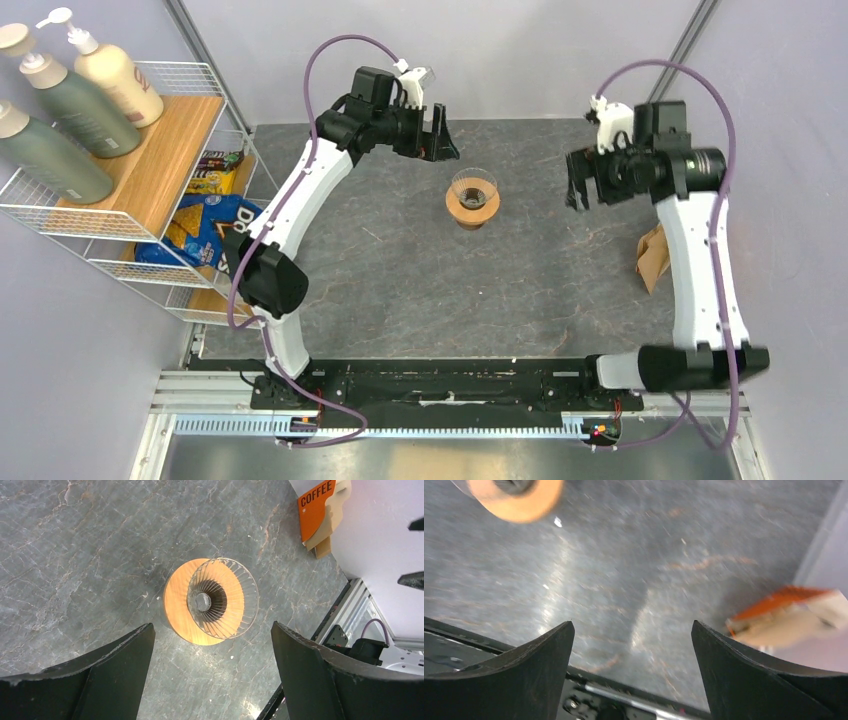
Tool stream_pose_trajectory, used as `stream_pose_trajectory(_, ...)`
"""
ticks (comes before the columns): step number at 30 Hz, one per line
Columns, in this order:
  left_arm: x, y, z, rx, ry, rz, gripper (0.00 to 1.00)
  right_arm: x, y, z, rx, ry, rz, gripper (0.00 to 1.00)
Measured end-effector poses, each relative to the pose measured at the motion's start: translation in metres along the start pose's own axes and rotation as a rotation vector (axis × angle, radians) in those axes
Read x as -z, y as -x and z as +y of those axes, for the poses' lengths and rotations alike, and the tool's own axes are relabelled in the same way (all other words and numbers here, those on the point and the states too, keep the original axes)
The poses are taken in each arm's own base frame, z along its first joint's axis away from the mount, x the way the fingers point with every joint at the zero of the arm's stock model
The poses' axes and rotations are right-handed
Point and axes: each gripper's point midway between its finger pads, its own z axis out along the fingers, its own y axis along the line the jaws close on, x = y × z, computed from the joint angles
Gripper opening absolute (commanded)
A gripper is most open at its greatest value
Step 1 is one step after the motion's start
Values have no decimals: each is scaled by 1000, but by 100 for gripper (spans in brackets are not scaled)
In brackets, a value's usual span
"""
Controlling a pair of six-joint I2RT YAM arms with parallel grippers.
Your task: Place the coffee filter in the dripper
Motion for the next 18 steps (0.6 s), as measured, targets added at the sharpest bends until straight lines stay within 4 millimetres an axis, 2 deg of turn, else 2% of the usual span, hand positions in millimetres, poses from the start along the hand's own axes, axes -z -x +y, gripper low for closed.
stream_pose_trajectory(5, 5, 3, -3, -6, -2, -10, 94, 42, -55, -22, 65, -229, 52, 92)
stream_pose_trajectory(8, 4, 2, -3, -3, 3, -8, 94, 54, -81, -38, 79, -343, 110, 89)
stream_pose_trajectory(14, 4, 2, 1, 0, 21, -11, 95, 52, -140, -73, 19, -495, 324, 86)
stream_pose_trajectory(18, 0, -5, 4, 15, 26, -2, 95, 48, -170, -83, -48, -520, 429, 86)
